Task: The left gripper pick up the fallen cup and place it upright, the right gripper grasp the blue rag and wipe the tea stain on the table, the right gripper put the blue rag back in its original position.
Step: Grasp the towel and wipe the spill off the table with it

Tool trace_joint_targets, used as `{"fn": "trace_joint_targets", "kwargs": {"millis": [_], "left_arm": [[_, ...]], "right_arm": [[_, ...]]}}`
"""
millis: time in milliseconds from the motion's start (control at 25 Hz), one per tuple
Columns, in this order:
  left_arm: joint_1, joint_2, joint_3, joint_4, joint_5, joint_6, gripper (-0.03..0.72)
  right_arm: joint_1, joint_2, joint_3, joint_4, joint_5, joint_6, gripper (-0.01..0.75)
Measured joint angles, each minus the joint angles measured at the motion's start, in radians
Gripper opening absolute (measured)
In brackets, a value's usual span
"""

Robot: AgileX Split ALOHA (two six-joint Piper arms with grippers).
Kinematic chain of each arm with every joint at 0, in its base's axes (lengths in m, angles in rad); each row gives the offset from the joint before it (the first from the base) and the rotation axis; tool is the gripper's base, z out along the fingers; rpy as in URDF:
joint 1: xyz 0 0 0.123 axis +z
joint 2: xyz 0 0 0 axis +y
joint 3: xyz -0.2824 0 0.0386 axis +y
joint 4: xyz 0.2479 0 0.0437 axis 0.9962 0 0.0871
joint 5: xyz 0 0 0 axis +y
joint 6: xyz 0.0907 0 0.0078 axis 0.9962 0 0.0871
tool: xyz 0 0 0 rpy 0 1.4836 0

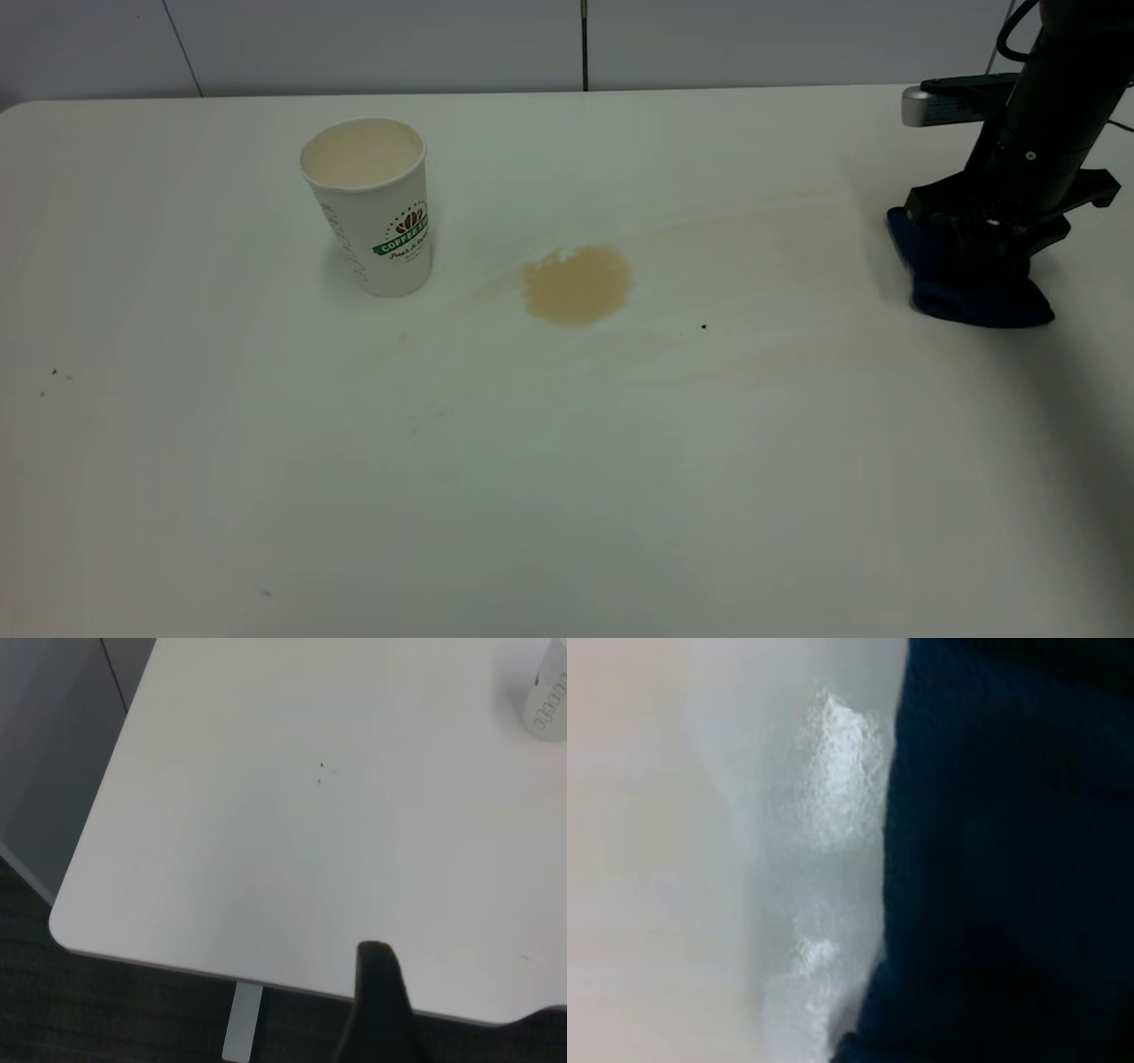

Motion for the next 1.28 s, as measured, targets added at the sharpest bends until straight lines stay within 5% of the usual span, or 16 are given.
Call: {"fn": "trace_joint_targets", "kwargs": {"millis": [80, 160, 480, 1000, 1280], "left_arm": [[0.0, 0.0, 0.0, 0.0, 0.0, 0.001, 0.564], [0.0, 0.0, 0.0, 0.0, 0.0, 0.001, 0.564], [0.0, 0.0, 0.0, 0.0, 0.0, 0.001, 0.564], [0.0, 0.0, 0.0, 0.001, 0.0, 0.001, 0.564], [0.0, 0.0, 0.0, 0.001, 0.0, 0.001, 0.564]], "right_arm": [[0.0, 0.001, 0.0, 0.018, -0.002, 0.0, 0.109], [0.003, 0.001, 0.0, 0.022, -0.005, 0.0, 0.058], [0.108, 0.001, 0.0, 0.022, -0.025, -0.01, 0.051], [0.568, 0.01, -0.017, 0.028, 0.012, -0.024, 0.051], [0.673, 0.095, -0.213, 0.03, 0.087, -0.023, 0.051]]}}
